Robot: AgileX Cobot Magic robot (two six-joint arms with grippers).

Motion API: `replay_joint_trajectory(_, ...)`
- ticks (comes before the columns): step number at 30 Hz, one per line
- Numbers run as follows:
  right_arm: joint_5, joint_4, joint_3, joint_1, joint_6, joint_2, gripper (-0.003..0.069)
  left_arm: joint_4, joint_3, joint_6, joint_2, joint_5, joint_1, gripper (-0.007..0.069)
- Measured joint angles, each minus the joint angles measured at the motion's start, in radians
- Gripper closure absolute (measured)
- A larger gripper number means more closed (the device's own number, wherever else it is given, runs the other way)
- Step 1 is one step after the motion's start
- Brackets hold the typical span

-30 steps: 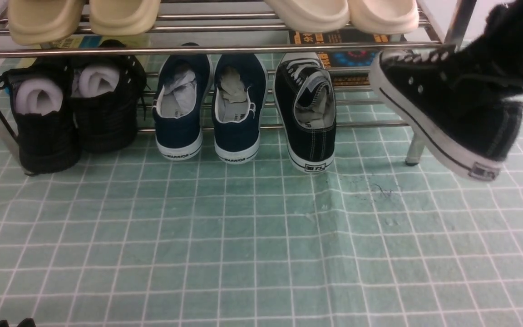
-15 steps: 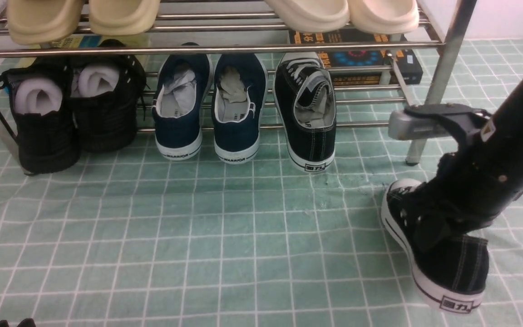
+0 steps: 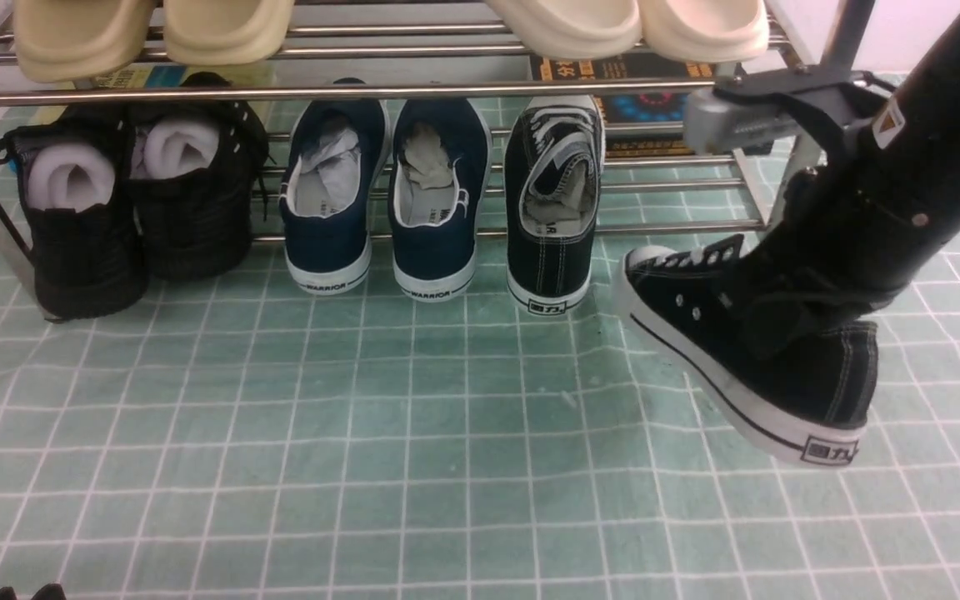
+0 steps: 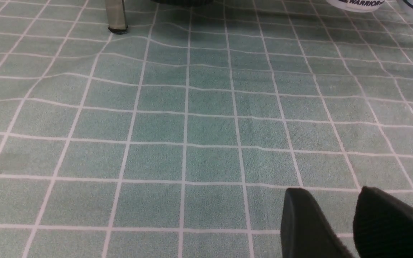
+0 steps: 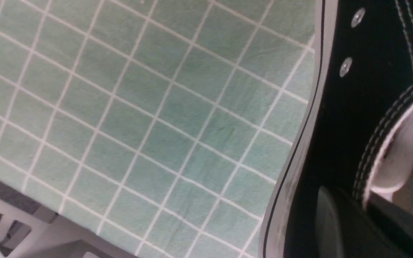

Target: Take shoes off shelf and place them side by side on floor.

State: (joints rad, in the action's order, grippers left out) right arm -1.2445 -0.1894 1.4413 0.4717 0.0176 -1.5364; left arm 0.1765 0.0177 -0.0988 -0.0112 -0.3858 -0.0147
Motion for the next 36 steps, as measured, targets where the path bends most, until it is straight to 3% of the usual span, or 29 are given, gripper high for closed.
replay_joint_trajectory(11,0.061,0.085,-0.023,0.000,0.042,-0.078,0.0643,0.001,0.000,0.000,0.000,0.000,0.000,0.0382)
replay_joint_trajectory(21,0.123,0.067,-0.023,0.006,0.105,-0.192,0.0606,0.002,0.000,0.000,0.000,0.000,0.000,0.0382)
replay_joint_trajectory(24,0.103,0.070,-0.023,0.017,0.128,-0.211,0.0536,0.002,0.000,0.000,0.000,0.000,0.000,0.0382)
replay_joint_trajectory(29,0.027,0.069,-0.001,0.044,0.125,-0.219,0.0309,0.002,0.000,0.000,0.000,0.000,0.000,0.0382)
replay_joint_trajectory(33,0.021,0.070,0.084,0.045,0.110,-0.219,0.0220,0.002,0.000,0.000,0.000,0.000,0.000,0.0382)
replay_joint_trajectory(36,0.023,0.067,0.170,0.045,0.104,-0.221,0.0197,0.002,0.000,0.000,0.000,0.000,0.000,0.0382)
